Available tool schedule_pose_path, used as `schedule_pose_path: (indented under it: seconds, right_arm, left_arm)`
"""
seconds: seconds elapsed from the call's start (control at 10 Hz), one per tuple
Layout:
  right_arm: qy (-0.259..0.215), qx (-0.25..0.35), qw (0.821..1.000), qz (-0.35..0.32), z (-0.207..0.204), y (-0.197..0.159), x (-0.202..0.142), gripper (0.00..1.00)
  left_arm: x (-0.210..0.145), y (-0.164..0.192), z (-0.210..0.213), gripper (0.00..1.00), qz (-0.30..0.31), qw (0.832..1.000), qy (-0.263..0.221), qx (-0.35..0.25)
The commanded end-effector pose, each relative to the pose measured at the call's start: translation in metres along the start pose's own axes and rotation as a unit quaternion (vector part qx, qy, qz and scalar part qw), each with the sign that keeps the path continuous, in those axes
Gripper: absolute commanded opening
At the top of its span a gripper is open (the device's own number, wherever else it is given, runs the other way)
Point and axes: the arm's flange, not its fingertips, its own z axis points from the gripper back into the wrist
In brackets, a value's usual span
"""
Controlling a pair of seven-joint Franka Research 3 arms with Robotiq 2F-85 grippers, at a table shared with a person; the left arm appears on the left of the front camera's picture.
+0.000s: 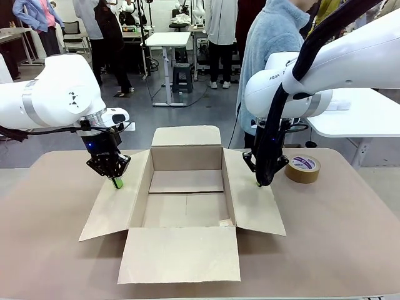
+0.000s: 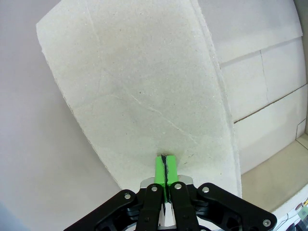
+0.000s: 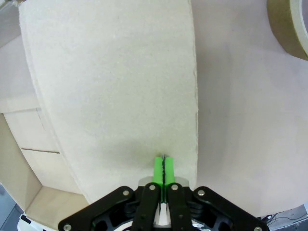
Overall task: Wrap the clocks to prevent damage.
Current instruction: Once the human has placed the objects inside and stepped back, release both hands from the side flaps of the Package Box.
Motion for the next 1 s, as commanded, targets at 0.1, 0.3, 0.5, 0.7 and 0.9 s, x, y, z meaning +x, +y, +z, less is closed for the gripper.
schedule_pose_path:
  seconds: [0.1, 0.3, 0.5, 0.7, 0.9]
  right_arm:
    - [0.0, 0.0, 1.0, -0.003, 0.001, 0.0012, -0.0007, 0.0]
    - [0.0, 0.0, 1.0, -0.003, 0.001, 0.0012, -0.0007, 0.0]
    - [0.0, 0.0, 1.0, -0.003, 0.001, 0.0012, -0.0007, 0.0]
    - [0.0, 0.0, 1.0, -0.003, 0.001, 0.0012, -0.0007, 0.0]
    - [0.0, 0.0, 1.0, -0.003, 0.001, 0.0012, -0.0007, 0.0]
  left_arm:
    - [-0.0014, 0.0007, -0.0015, 0.0, 0.0, 1.0, 0.001, 0.001]
    - [-0.0014, 0.0007, -0.0015, 0.0, 0.0, 1.0, 0.001, 0.001]
    - [-0.0014, 0.0007, -0.0015, 0.0, 0.0, 1.0, 0.001, 0.001]
    - [-0.0014, 0.0007, -0.0015, 0.0, 0.0, 1.0, 0.001, 0.001]
    - [-0.0014, 0.0007, -0.0015, 0.0, 0.0, 1.0, 0.001, 0.001]
